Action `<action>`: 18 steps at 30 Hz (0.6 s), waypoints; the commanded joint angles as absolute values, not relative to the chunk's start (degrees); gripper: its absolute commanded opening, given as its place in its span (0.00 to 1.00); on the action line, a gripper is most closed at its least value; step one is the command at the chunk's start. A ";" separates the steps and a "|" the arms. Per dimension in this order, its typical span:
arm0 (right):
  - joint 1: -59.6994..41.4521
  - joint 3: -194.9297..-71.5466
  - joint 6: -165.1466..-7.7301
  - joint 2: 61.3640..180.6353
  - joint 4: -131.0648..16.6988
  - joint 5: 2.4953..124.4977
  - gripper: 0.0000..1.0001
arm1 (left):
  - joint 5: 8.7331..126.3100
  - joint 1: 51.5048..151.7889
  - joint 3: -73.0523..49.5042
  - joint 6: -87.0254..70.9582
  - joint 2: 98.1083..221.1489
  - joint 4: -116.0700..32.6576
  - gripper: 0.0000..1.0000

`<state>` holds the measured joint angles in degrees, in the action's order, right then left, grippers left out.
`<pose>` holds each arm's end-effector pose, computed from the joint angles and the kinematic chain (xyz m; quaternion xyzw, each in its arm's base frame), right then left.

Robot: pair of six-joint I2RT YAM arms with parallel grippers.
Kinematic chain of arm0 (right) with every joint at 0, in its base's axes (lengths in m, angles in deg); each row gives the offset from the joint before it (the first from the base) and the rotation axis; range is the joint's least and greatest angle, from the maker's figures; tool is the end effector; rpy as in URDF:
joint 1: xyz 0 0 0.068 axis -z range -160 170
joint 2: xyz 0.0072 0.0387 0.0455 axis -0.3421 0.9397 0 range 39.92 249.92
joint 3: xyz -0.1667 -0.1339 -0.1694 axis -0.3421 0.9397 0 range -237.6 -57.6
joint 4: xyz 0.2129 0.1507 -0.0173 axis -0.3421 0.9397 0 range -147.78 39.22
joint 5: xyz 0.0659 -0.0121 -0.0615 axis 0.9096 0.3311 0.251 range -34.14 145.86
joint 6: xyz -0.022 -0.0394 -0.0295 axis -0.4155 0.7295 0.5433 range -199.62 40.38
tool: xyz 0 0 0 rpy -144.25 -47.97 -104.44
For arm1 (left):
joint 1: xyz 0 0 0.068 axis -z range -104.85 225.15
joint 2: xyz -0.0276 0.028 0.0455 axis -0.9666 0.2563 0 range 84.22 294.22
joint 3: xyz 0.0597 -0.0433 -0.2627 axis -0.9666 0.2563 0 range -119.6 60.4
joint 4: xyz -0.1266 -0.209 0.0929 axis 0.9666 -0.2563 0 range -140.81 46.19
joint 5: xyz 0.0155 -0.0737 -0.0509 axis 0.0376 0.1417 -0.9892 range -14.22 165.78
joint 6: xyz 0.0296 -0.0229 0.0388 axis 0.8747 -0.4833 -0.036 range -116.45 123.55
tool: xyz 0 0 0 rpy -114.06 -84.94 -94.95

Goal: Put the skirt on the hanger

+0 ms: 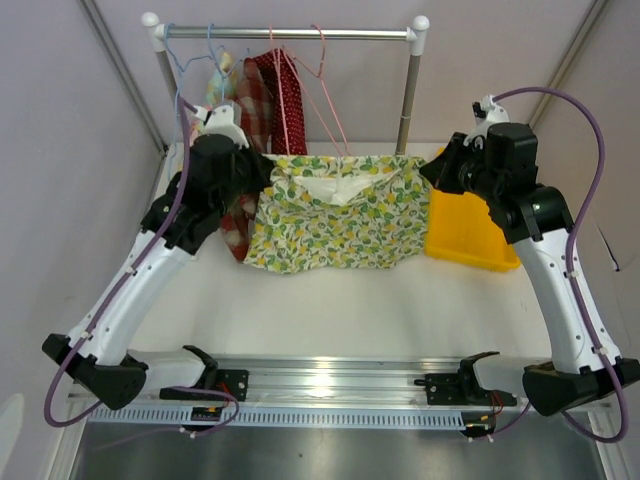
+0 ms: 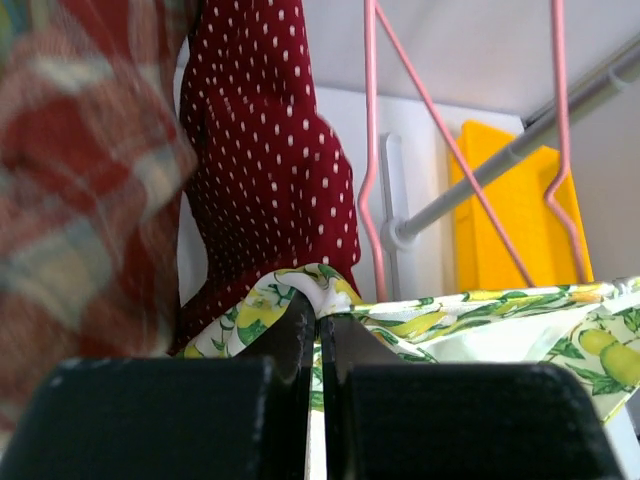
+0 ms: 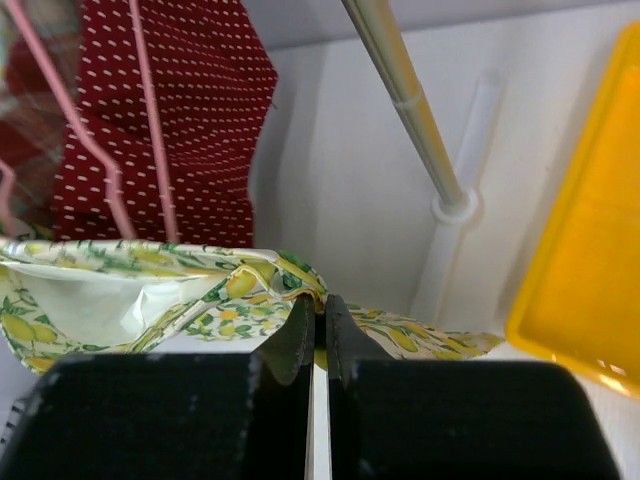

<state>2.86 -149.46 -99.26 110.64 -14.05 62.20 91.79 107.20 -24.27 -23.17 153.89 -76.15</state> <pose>0.2289 0.0747 0.4649 -0.0126 0.8311 0.2185 0.5113 0.2193 -0.1258 0.4502 -0.0453 0.8008 -0.1901 0.5662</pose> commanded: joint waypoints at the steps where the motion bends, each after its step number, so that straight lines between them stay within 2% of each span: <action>1: 3.92 -154.11 -97.82 111.02 -20.07 69.48 0.00 | 85.02 102.75 -31.18 -20.01 154.88 -76.68 0.00; 6: 3.92 -148.86 -98.52 107.95 -20.69 69.04 0.00 | 78.00 100.99 -29.00 -18.69 153.75 -77.65 0.00; 8: 3.92 -145.43 -99.57 104.72 -20.51 69.04 0.00 | 76.49 100.99 -22.52 -19.56 150.86 -77.12 0.00; 12: 3.74 -133.31 -101.77 96.91 -17.88 67.81 0.00 | 71.75 101.16 -8.10 -22.02 143.39 -76.42 0.00; 14: 2.87 -123.12 -104.91 93.11 -17.79 68.86 0.00 | 70.86 101.42 2.16 -24.13 138.29 -75.37 0.00; 18: -3.62 -105.45 -113.71 80.13 -19.19 66.60 0.00 | 69.54 102.39 14.15 -28.18 131.70 -75.36 0.00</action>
